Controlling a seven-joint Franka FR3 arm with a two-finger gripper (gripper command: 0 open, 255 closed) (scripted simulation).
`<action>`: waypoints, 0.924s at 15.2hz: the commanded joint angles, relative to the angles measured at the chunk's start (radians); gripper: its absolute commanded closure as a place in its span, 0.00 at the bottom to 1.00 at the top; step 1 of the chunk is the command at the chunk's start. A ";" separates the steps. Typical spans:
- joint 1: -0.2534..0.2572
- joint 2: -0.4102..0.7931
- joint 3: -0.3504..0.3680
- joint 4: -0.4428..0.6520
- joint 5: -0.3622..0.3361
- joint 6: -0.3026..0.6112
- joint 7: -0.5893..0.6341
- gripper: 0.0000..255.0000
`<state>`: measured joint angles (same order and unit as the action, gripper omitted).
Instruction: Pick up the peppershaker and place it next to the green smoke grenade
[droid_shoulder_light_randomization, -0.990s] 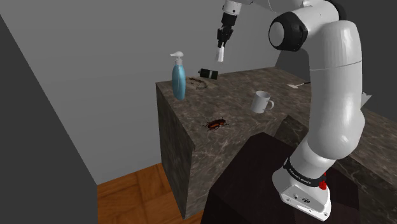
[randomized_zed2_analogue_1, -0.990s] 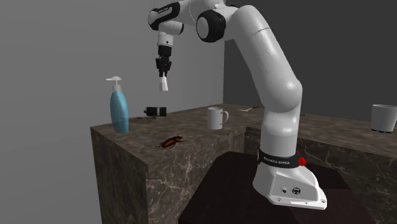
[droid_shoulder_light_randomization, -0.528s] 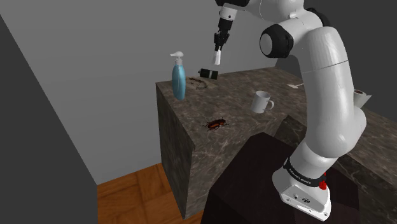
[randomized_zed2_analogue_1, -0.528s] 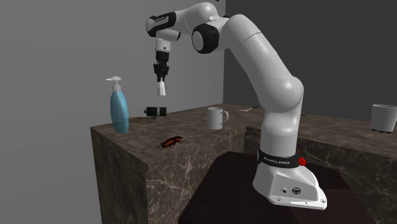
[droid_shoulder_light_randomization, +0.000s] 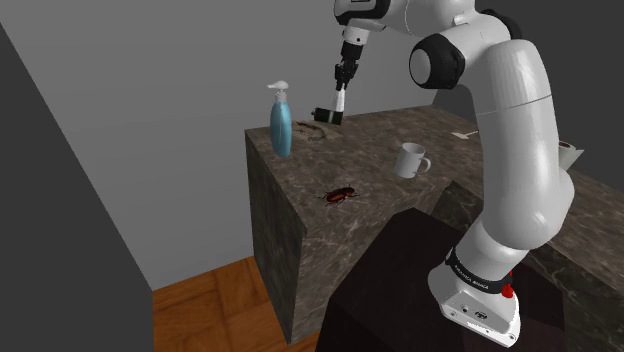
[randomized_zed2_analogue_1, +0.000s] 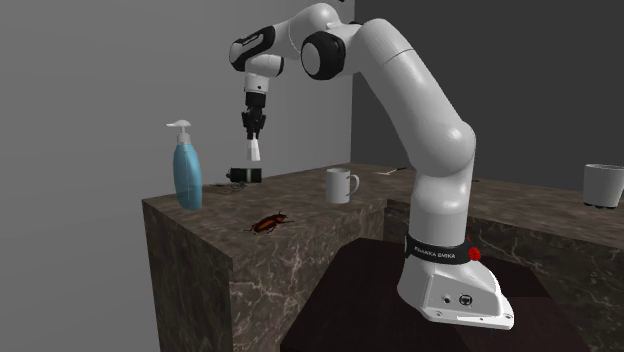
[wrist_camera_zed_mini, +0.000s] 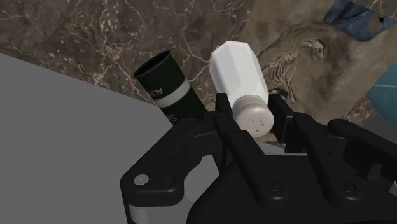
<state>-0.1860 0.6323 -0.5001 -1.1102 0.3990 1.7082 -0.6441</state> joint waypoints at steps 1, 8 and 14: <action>0.007 -0.005 0.000 -0.039 0.000 0.033 -0.007 1.00; 0.024 -0.002 0.003 -0.131 0.007 0.123 -0.026 1.00; 0.032 0.011 0.008 -0.193 0.018 0.194 -0.042 1.00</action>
<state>-0.1557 0.6391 -0.4931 -1.2906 0.4140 1.8860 -0.6822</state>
